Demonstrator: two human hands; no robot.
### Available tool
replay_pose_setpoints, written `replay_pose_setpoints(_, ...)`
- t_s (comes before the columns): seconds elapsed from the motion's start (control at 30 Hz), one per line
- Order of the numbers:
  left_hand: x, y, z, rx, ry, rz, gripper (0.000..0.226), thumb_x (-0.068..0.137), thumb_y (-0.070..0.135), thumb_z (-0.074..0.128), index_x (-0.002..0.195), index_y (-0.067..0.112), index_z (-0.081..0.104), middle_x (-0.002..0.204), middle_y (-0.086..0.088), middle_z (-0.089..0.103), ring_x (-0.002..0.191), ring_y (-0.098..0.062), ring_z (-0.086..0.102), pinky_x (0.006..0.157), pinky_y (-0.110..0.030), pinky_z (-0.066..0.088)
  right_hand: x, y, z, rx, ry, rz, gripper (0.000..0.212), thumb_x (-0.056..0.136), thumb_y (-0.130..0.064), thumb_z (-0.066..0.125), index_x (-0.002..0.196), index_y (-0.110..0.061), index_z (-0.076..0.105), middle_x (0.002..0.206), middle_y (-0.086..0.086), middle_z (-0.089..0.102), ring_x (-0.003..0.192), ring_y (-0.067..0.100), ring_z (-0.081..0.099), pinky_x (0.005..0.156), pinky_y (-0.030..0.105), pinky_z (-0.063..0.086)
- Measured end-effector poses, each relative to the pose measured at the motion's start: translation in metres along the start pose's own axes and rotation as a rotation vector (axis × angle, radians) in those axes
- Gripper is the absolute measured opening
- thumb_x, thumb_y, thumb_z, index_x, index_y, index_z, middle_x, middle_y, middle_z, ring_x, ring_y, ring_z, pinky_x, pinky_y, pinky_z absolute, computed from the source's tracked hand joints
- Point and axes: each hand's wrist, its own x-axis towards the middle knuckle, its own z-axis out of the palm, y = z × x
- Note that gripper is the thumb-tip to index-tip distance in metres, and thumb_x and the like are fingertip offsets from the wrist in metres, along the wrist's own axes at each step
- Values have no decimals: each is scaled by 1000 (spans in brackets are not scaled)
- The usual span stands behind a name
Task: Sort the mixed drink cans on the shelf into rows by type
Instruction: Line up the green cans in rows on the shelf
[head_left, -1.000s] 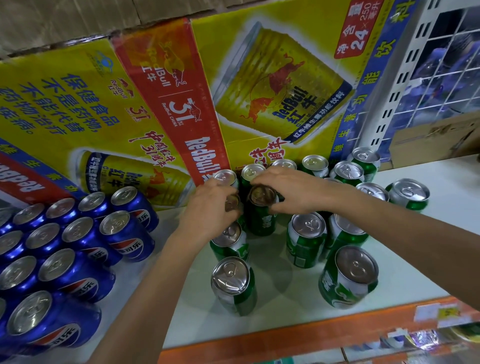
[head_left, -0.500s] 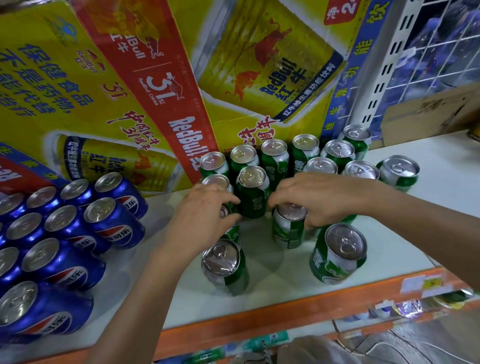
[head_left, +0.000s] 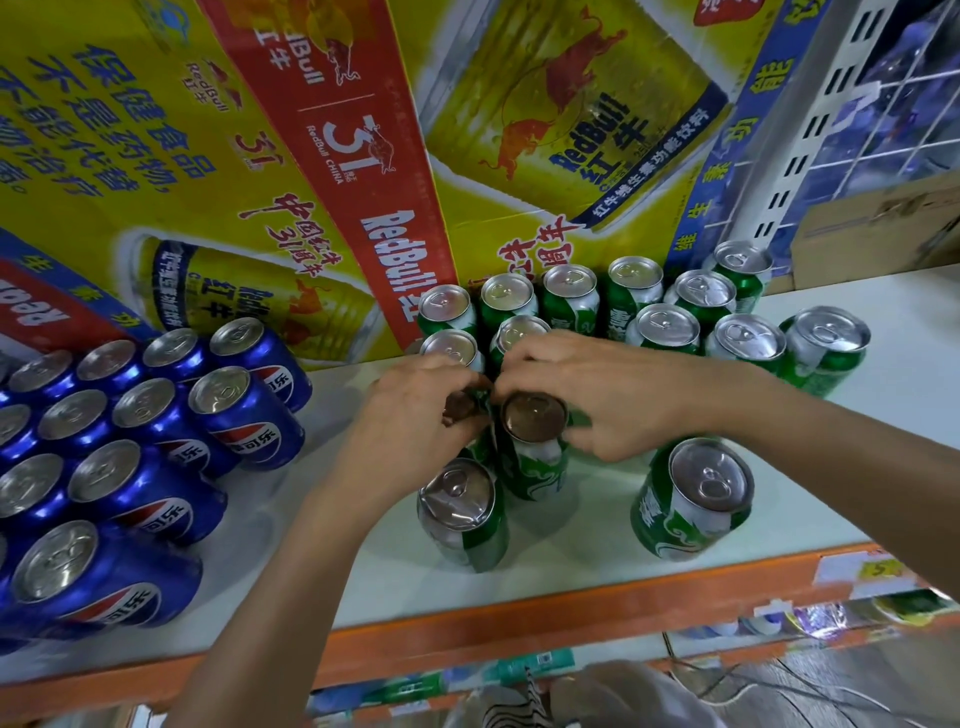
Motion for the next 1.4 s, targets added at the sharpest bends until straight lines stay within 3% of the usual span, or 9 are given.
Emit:
replay_pose_setpoints(0.1, -1, 0, -1, -4, -12, 0, 34, 73, 23, 78, 105, 18, 71, 104, -2, 67, 97, -26, 60, 83, -42, 49, -2, -3, -1, -175, -8, 175, 75, 75, -66, 61, 132, -23, 40, 125, -1, 43, 115, 18, 46, 94, 35, 43)
replay_pose_setpoints(0.17, -3, 3, -1, -16, -8, -23, 36, 73, 23, 78, 108, 19, 71, 109, -1, 66, 101, -25, 59, 88, -42, 48, 3, -10, 11, -241, -42, 254, 84, 71, -75, 55, 133, -21, 38, 124, 1, 47, 112, 24, 53, 87, 38, 48)
replay_pose_setpoints(0.3, -7, 4, -4, 21, -34, -55, 40, 75, 23, 76, 114, 22, 68, 116, 0, 63, 106, -22, 56, 93, -39, 46, 10, -11, 25, -162, -46, 255, 73, 77, -58, 64, 135, -21, 37, 114, 6, 47, 103, 31, 55, 80, 38, 47)
replay_pose_setpoints(0.43, -8, -2, -7, 40, -62, -94, 40, 76, 24, 75, 115, 22, 67, 119, -1, 60, 110, -21, 54, 95, -39, 44, 9, -7, 19, -147, -57, 196, 69, 79, -36, 70, 138, -28, 35, 124, 6, 37, 105, 29, 53, 85, 39, 47)
replay_pose_setpoints(0.6, -7, -3, -8, 42, -79, -97, 43, 77, 27, 75, 118, 23, 66, 120, 1, 59, 110, -20, 54, 95, -38, 44, 11, -5, 15, -153, -41, 201, 70, 81, -16, 65, 140, -35, 32, 127, 7, 31, 100, 29, 53, 83, 39, 48)
replay_pose_setpoints(1.0, -4, -8, -8, 51, -93, -92, 46, 75, 33, 76, 119, 27, 66, 120, 4, 58, 111, -17, 54, 94, -37, 44, 15, -3, 19, -142, -60, 207, 69, 84, -9, 60, 141, -35, 31, 132, 6, 28, 103, 27, 49, 78, 30, 40)
replay_pose_setpoints(1.4, -6, -4, -5, 56, -47, -87, 42, 74, 29, 78, 114, 21, 69, 117, 2, 61, 108, -18, 56, 93, -36, 45, 12, 2, 22, -109, -16, 134, 72, 80, -3, 57, 143, -27, 31, 133, 3, 33, 108, 29, 47, 92, 38, 41)
